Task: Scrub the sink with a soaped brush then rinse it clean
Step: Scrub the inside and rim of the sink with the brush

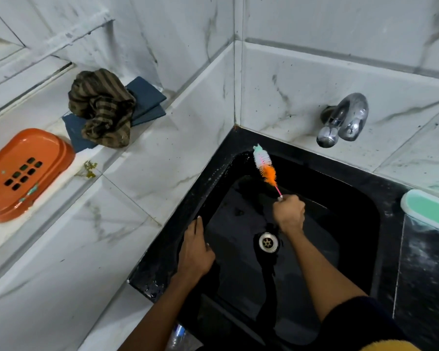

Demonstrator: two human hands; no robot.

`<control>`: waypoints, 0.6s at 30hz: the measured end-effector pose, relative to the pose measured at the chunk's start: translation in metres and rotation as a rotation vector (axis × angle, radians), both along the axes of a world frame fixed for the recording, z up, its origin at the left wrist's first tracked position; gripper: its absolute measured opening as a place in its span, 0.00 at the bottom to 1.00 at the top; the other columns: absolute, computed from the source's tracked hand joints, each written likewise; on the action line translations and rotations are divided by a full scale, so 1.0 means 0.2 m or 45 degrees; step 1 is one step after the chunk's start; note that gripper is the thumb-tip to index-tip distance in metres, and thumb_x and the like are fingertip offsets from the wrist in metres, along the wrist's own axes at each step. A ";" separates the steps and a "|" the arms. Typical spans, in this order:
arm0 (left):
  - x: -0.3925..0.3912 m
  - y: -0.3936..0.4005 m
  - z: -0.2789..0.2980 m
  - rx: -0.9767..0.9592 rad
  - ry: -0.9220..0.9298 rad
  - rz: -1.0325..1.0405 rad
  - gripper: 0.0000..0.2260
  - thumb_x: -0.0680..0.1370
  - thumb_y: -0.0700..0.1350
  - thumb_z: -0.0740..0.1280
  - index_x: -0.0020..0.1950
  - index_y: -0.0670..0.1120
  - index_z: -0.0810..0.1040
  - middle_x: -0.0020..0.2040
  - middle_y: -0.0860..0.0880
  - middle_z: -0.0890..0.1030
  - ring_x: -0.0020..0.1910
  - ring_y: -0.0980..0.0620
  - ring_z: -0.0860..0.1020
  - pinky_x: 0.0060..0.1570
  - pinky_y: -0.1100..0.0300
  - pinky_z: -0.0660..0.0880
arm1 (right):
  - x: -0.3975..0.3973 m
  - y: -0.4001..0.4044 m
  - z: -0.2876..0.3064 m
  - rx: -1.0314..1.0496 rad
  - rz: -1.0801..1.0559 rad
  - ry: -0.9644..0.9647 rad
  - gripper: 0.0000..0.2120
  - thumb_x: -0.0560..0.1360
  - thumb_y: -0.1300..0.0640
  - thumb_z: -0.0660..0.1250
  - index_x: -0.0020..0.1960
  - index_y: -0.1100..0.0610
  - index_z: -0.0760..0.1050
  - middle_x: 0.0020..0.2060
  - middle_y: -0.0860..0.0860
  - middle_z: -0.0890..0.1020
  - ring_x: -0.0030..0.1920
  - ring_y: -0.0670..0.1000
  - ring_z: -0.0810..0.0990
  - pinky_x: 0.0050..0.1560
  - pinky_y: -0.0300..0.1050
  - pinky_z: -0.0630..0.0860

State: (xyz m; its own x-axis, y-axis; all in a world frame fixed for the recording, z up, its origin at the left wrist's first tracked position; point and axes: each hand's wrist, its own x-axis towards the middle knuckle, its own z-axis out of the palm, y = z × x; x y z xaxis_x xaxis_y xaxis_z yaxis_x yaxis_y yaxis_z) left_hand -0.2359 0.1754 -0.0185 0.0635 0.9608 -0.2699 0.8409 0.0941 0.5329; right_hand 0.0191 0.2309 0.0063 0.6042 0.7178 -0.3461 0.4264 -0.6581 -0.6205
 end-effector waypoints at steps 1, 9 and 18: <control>0.00 0.01 0.01 0.023 0.002 -0.029 0.37 0.75 0.38 0.63 0.82 0.44 0.52 0.80 0.45 0.56 0.77 0.46 0.59 0.72 0.55 0.64 | -0.03 0.00 0.00 -0.006 0.052 -0.023 0.11 0.72 0.57 0.62 0.49 0.56 0.80 0.43 0.59 0.81 0.47 0.62 0.81 0.48 0.49 0.77; 0.04 0.15 0.04 0.129 0.070 -0.276 0.37 0.75 0.37 0.62 0.82 0.44 0.51 0.82 0.47 0.52 0.80 0.48 0.53 0.76 0.54 0.60 | -0.06 0.05 0.04 -0.004 0.019 -0.004 0.10 0.70 0.57 0.62 0.47 0.56 0.80 0.43 0.58 0.81 0.47 0.63 0.80 0.49 0.51 0.78; 0.08 0.28 0.03 0.110 0.164 -0.441 0.39 0.72 0.40 0.59 0.82 0.41 0.49 0.82 0.43 0.50 0.81 0.47 0.49 0.78 0.55 0.52 | -0.06 0.08 0.07 -0.030 0.021 -0.073 0.14 0.71 0.55 0.63 0.54 0.55 0.81 0.49 0.60 0.81 0.52 0.63 0.80 0.52 0.51 0.77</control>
